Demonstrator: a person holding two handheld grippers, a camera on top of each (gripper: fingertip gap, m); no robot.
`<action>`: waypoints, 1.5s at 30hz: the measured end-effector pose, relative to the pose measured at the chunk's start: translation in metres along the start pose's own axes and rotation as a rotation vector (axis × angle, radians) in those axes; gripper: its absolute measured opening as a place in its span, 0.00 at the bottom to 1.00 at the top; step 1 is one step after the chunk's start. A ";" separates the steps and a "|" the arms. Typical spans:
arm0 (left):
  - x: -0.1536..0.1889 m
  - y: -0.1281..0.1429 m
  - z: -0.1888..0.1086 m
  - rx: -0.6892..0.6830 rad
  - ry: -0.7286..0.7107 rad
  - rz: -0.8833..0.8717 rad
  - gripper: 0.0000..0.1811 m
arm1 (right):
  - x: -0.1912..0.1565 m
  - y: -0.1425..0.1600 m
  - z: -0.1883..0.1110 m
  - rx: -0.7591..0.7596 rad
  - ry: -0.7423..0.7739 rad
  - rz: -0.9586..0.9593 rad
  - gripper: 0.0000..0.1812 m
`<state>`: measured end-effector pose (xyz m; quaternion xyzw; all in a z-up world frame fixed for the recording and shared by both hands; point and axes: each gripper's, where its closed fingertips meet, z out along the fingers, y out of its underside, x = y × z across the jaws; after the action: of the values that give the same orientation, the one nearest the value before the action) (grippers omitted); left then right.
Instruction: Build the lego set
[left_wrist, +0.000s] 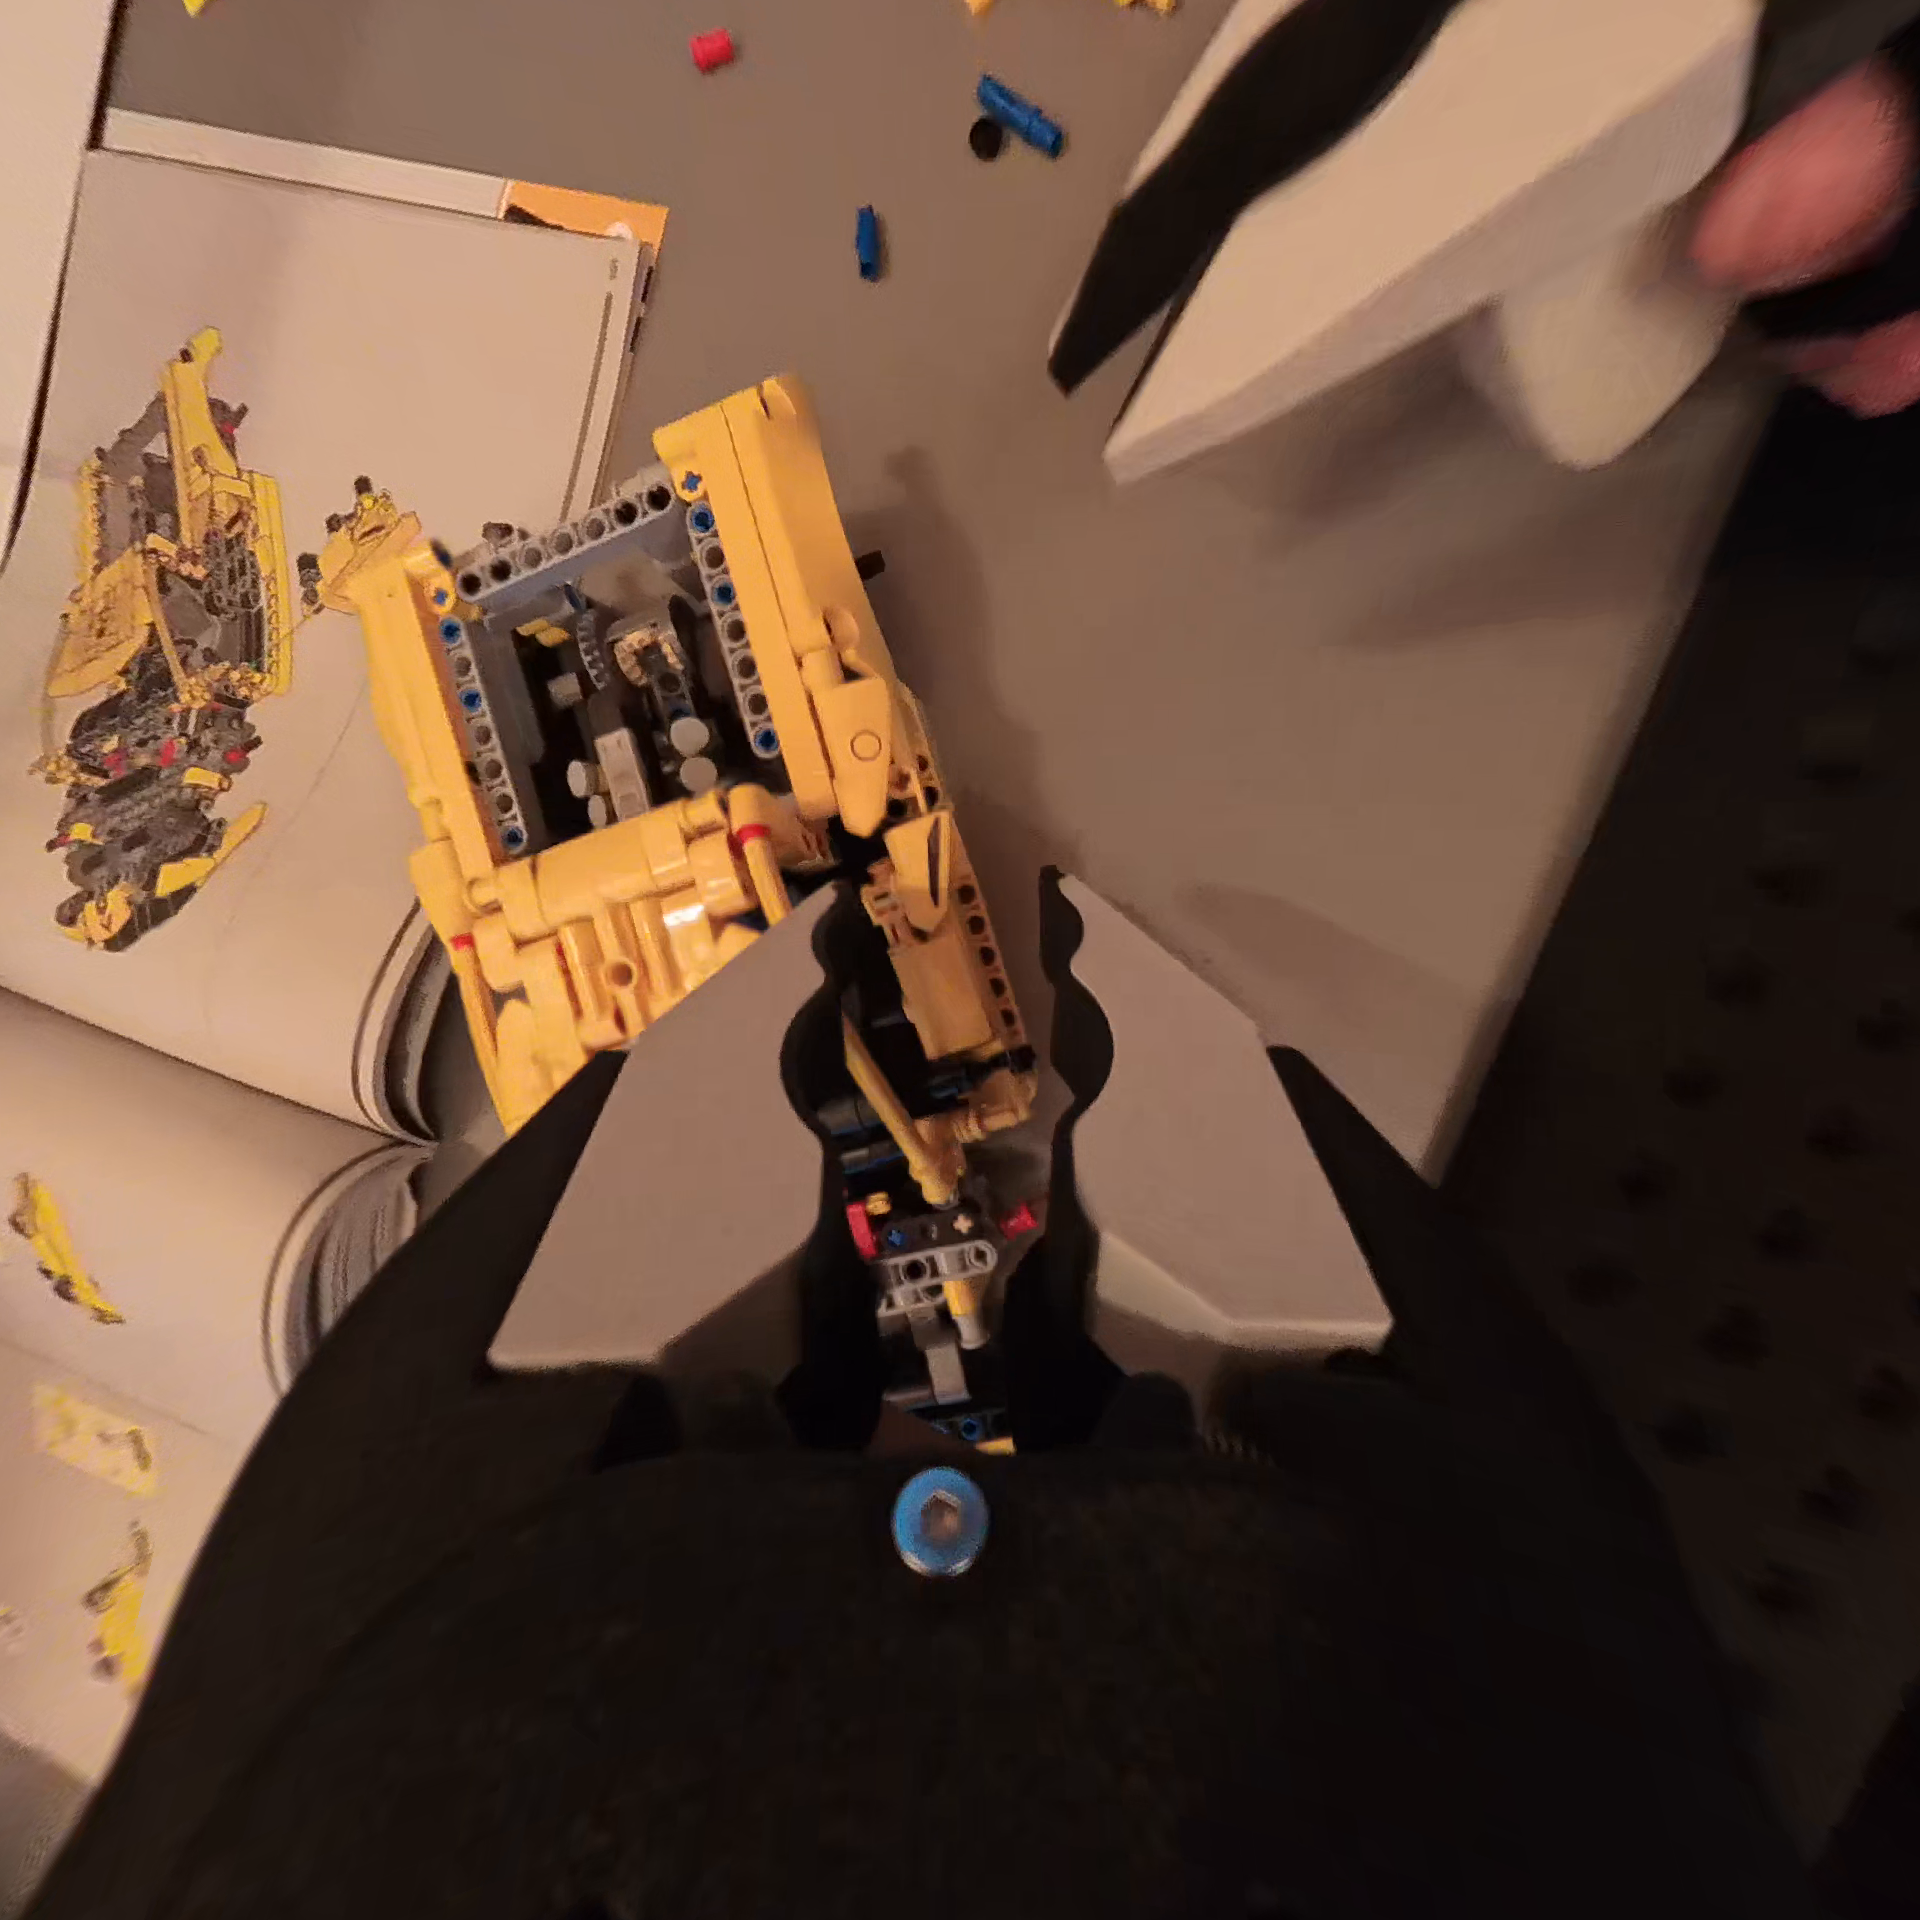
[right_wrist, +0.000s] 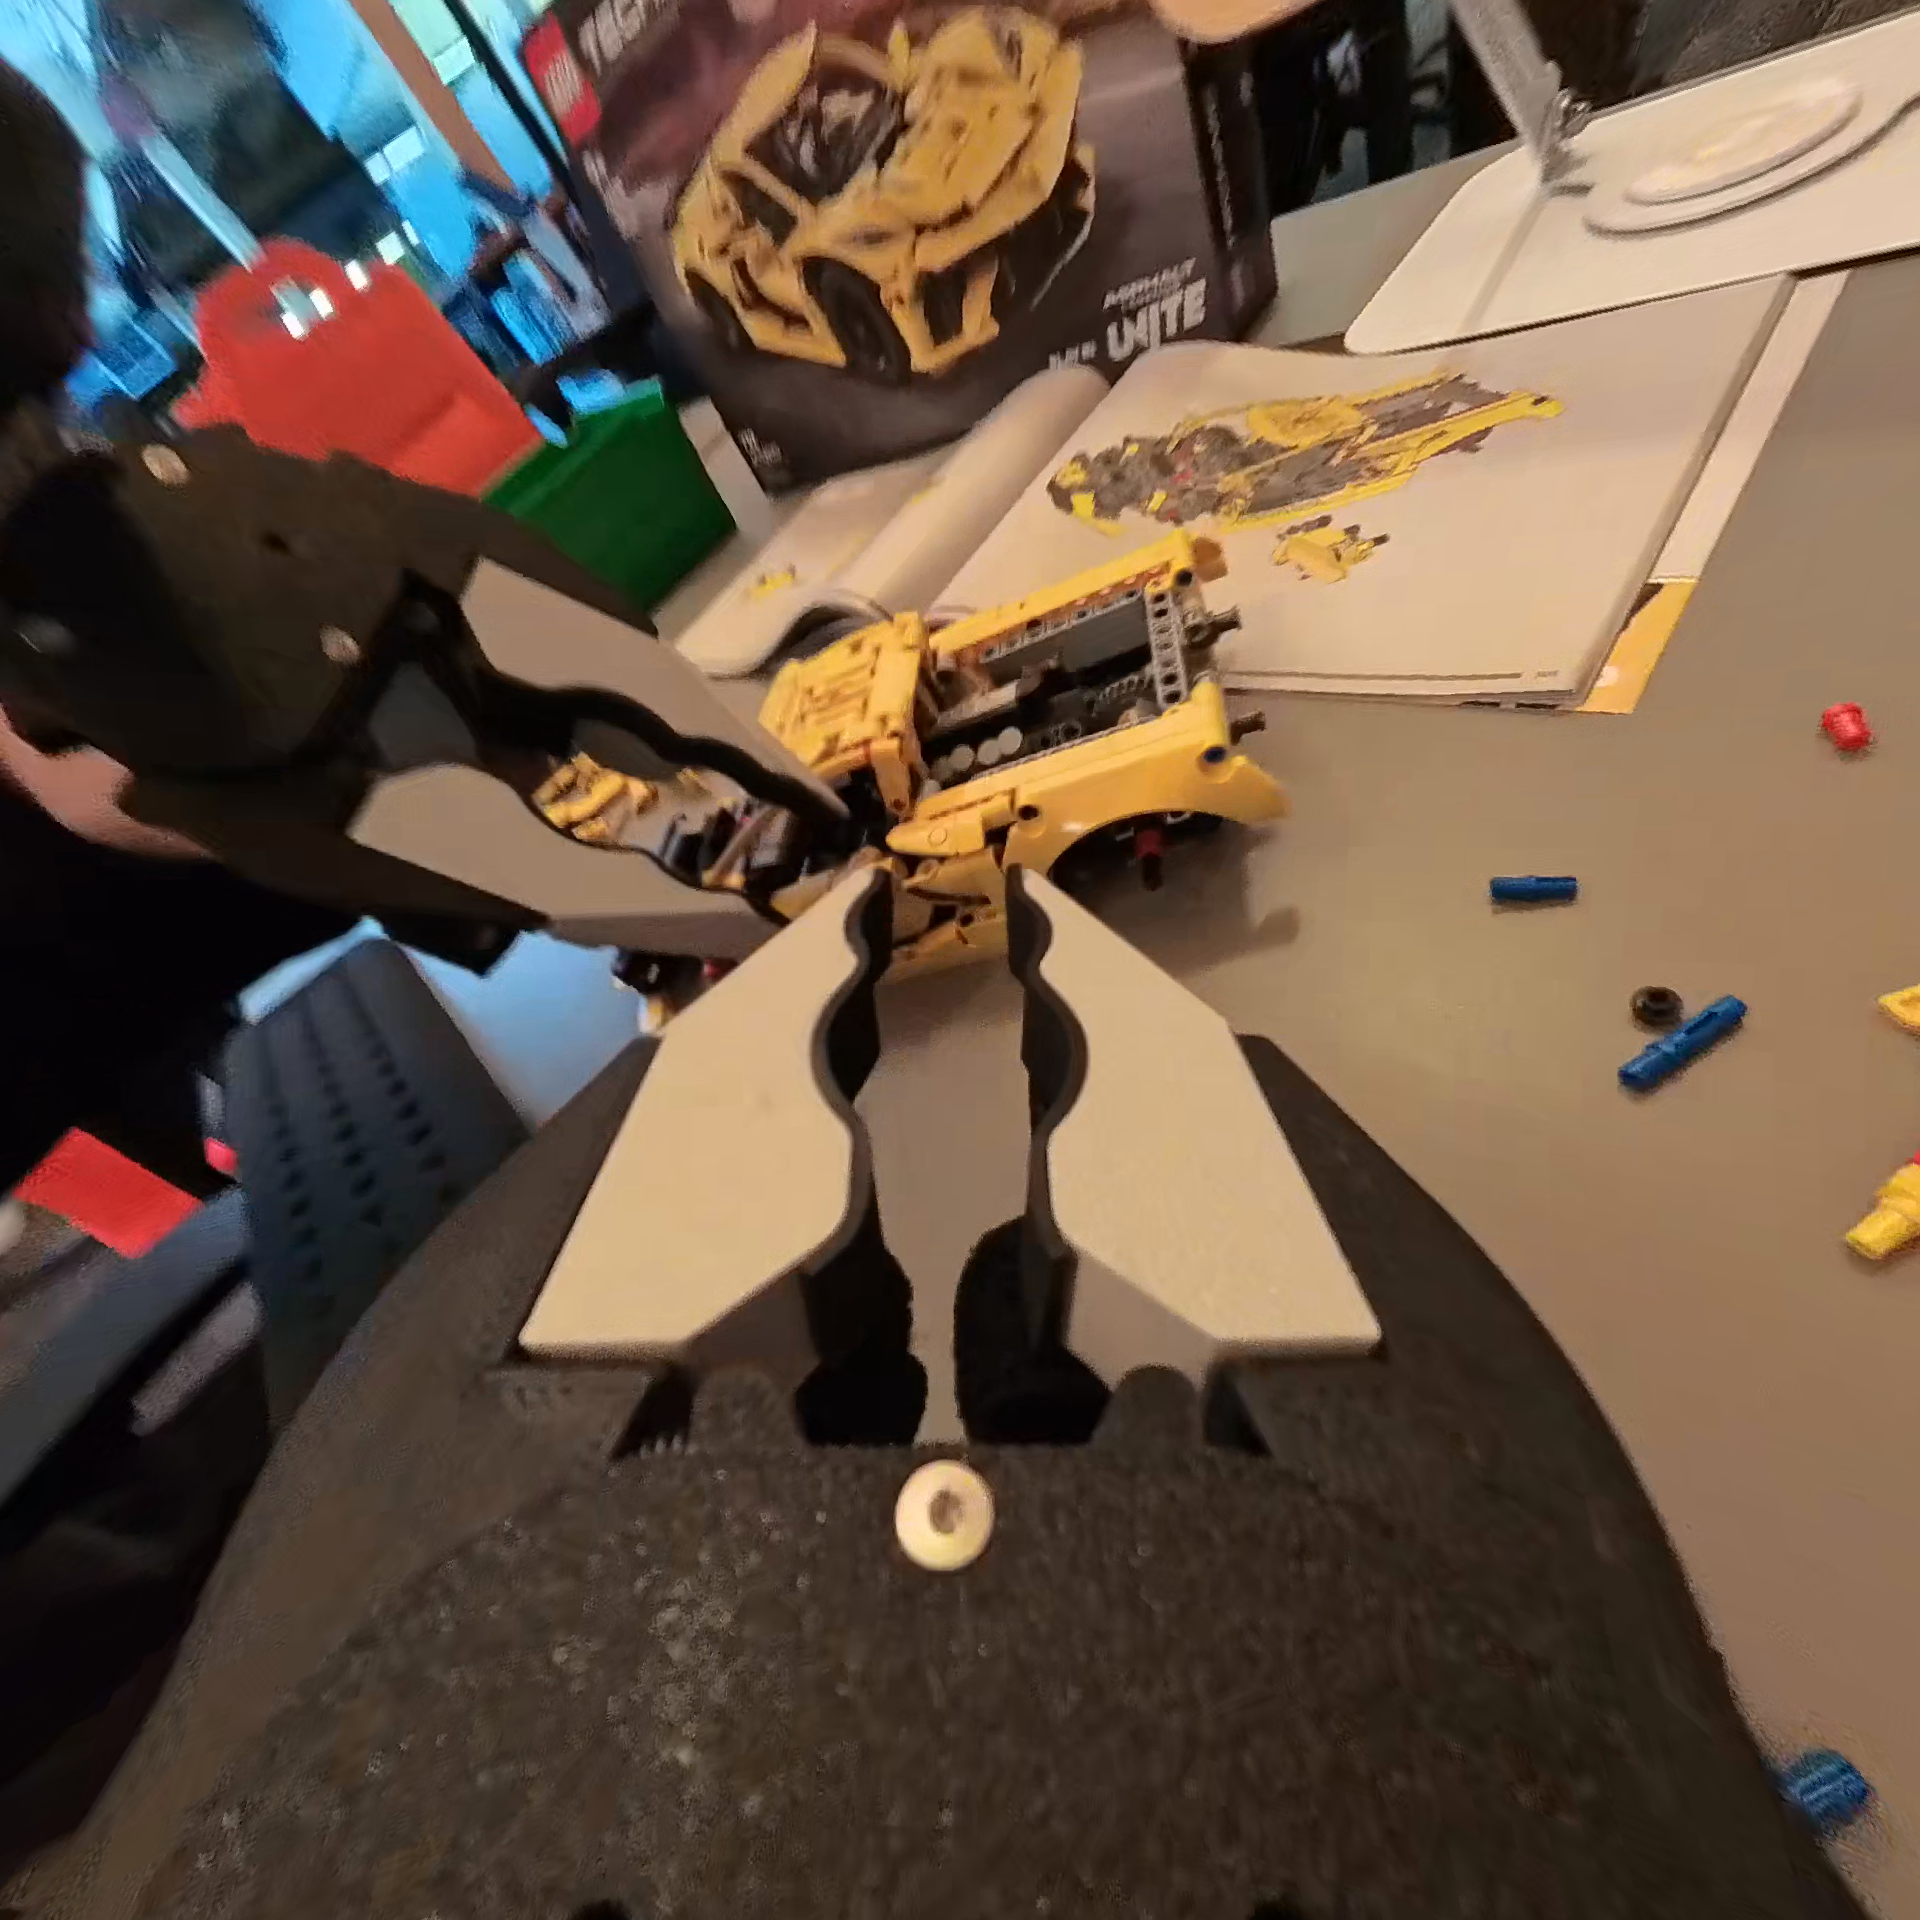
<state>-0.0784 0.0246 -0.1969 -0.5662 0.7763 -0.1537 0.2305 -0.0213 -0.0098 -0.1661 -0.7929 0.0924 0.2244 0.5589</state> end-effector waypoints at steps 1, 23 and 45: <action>0.000 0.000 0.003 -0.030 -0.014 0.012 0.19 | 0.001 -0.004 -0.003 0.023 -0.018 0.035 0.11; -0.005 0.006 0.012 -0.213 -0.272 0.246 0.06 | -0.003 0.000 0.001 -0.010 -0.058 0.043 0.11; -0.005 0.005 0.016 -0.142 -0.272 0.258 0.08 | -0.006 0.009 0.007 -0.056 -0.072 0.048 0.11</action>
<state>-0.0728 0.0318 -0.2119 -0.4922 0.8130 0.0102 0.3108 -0.0316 -0.0073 -0.1730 -0.7972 0.0848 0.2686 0.5340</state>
